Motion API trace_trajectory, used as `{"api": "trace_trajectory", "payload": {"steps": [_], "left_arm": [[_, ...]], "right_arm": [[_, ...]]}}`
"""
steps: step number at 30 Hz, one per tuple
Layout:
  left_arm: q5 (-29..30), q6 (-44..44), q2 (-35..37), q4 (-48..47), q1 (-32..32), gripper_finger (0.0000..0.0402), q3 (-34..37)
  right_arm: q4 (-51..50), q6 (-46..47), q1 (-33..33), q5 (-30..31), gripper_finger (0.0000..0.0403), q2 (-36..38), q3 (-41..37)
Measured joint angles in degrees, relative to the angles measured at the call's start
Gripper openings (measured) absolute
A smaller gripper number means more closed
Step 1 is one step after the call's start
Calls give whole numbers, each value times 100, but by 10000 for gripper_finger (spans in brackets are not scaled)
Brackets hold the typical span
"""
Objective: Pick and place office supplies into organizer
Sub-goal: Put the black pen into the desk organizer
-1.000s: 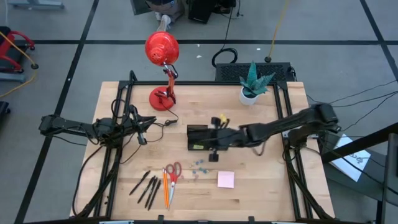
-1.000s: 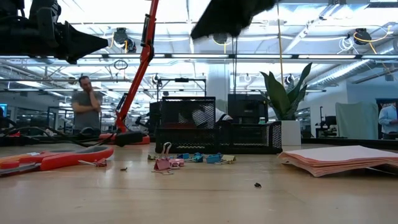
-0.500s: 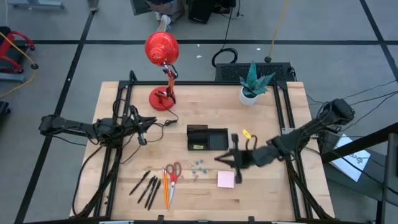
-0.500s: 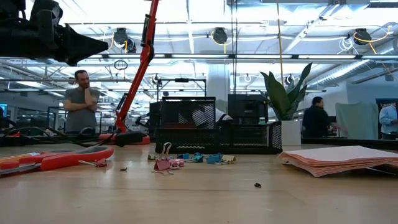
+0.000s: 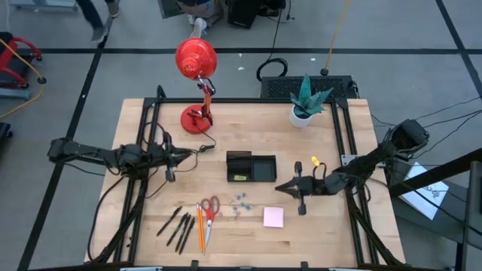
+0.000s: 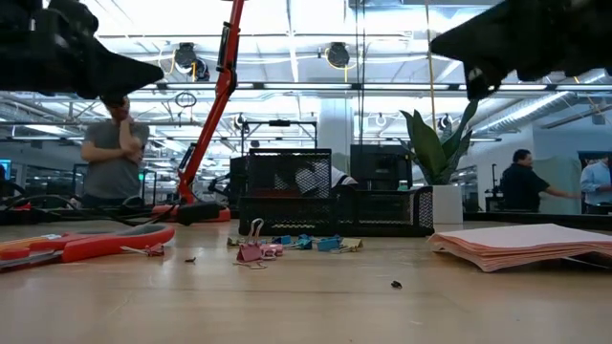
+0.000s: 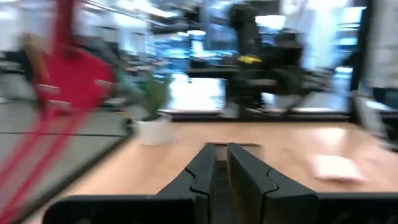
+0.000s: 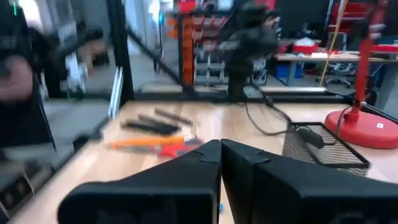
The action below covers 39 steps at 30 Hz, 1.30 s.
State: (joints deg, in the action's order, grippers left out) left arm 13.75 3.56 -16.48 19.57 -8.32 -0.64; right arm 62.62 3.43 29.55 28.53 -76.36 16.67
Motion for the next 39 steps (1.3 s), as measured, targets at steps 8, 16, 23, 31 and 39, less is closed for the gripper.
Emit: {"api": "trace_trajectory", "payload": {"steps": [8,16,23,31,39], "left_arm": [[-48,-803,-323,-1763,-1085,47,-1086],[740,-2248,-1978,-3626,-2347,46,-2841],[627,-3997,-3599,-5384,-3104,46,-3909],[-130,-6533,-4854,-6688,-3576,46,-4039],[-930,-7754,-5559,-6483,-3808,47,-4039]], "right_arm": [[309,39,-71,-1,1,-5,-313],[270,26,-73,19,1,-5,-313],[229,58,-73,19,3,-5,-313],[230,62,-73,19,4,-5,-313],[230,63,-73,17,4,-5,-313]]}}
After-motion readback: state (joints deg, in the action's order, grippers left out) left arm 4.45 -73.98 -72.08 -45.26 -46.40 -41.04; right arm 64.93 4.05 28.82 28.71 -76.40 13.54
